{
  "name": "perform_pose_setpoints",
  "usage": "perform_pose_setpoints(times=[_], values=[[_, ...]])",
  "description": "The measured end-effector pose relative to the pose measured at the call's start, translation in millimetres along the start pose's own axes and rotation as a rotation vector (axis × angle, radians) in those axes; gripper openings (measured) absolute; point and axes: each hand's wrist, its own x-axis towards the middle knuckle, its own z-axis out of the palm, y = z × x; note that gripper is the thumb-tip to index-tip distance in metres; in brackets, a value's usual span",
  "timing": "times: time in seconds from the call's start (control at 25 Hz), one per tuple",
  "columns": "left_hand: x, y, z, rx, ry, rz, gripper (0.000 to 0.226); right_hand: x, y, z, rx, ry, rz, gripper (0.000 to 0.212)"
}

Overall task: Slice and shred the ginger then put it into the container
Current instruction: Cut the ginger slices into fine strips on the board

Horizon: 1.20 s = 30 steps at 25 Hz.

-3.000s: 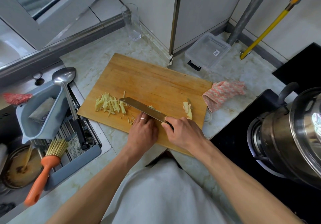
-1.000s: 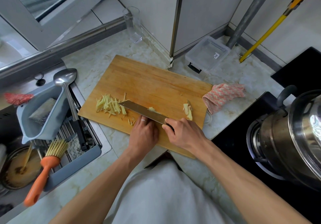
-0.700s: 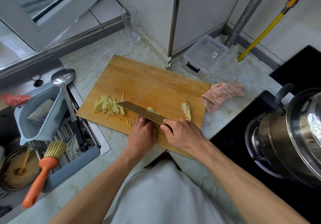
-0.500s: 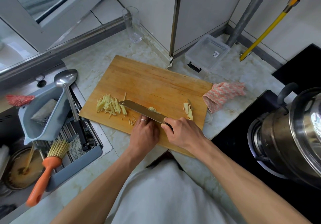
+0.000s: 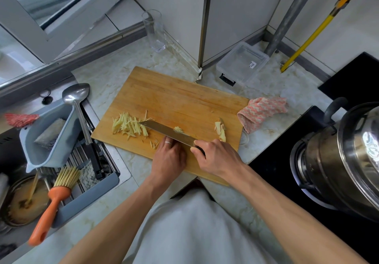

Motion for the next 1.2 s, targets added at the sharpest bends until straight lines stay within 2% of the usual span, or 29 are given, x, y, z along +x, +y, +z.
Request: perform_pose_setpoints(times=[1.2], values=[[-1.1,0.2,-1.4,0.007,-0.046,-0.015,0.039,-6.4,2.1,-1.4,-0.001,-0.007,0.013,0.037]])
